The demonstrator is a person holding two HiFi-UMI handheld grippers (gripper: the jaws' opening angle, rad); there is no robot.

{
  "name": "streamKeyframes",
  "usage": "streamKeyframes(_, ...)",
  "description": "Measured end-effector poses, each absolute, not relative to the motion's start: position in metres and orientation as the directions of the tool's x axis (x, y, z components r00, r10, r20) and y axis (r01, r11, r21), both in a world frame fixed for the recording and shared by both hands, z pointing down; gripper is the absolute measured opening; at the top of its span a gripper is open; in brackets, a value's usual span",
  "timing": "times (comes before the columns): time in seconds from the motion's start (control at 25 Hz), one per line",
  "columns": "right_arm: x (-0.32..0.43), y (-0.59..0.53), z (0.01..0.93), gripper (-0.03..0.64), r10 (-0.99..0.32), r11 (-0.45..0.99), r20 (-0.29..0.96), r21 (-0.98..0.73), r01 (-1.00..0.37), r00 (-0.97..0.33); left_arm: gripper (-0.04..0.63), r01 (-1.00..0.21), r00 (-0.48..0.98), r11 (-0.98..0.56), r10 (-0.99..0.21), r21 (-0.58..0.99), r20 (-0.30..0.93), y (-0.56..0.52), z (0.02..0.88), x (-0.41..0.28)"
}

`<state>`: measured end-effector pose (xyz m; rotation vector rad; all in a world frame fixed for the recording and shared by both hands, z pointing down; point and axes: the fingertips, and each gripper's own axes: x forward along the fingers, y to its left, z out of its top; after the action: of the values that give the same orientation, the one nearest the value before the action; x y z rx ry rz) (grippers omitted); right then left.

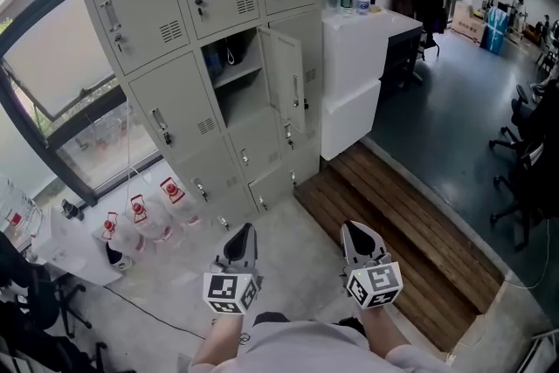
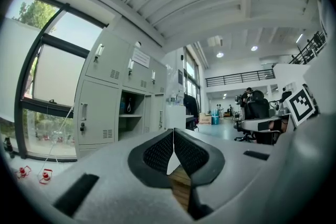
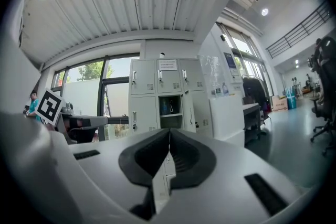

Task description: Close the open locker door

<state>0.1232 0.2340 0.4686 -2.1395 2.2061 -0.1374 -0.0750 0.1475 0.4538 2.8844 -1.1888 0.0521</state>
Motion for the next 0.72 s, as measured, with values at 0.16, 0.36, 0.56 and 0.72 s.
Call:
streamKeyframes(0.16, 0.139, 0.221, 0.471, 0.013, -1.000, 0.027, 0.011, -0.115, -0.993, -0.028, 0.011, -0.688, 0.725, -0.725, -0.688, 0.001, 0.047, 0.137, 0.456, -0.054)
streamKeyframes(0.36, 0.150, 0.190, 0.477, 0.013, -0.999, 0.026, 0.019, -0.112, -0.993, -0.028, 0.011, -0.680, 0.732, -0.733, -0.679, 0.002, 0.046, 0.104, 0.462, -0.038)
streamKeyframes(0.56, 0.162, 0.134, 0.485, 0.014, -0.999, 0.012, 0.031, -0.109, -0.994, -0.016, 0.011, -0.652, 0.757, -0.758, -0.651, 0.000, 0.046, 0.050, 0.470, -0.021)
streamKeyframes(0.72, 0.170, 0.067, 0.490, 0.014, -0.999, -0.010, 0.034, -0.101, -0.995, 0.007, 0.011, -0.635, 0.772, -0.773, -0.634, -0.001, 0.046, -0.019, 0.476, -0.011)
